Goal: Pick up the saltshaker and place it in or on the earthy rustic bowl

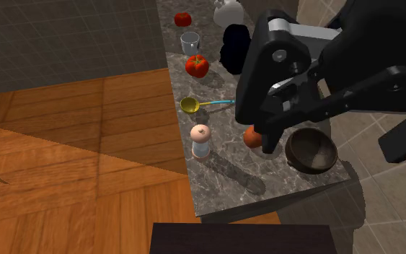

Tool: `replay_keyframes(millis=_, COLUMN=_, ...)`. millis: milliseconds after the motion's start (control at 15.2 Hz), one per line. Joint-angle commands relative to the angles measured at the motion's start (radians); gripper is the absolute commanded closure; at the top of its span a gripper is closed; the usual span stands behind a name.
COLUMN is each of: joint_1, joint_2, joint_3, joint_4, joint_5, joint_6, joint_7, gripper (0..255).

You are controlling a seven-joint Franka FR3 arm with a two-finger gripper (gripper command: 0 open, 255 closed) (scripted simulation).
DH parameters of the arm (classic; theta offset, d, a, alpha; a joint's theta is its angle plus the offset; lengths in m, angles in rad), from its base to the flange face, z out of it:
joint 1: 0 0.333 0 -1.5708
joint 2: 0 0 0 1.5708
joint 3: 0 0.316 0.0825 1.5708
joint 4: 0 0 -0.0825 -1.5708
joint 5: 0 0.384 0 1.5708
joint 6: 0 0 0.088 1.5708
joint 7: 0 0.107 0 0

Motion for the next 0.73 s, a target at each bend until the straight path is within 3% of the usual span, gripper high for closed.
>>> replay_keyframes(millis=0, joint_1=0.0, joint_2=0.0, joint_3=0.0, joint_4=0.0, joint_5=0.0, joint_6=0.0, joint_7=0.0, gripper=0)
replay_keyframes(millis=660, joint_1=0.013, joint_2=0.167, joint_3=0.066, joint_4=-0.175, joint_5=0.031, joint_6=0.36, joint_7=0.068, gripper=0)
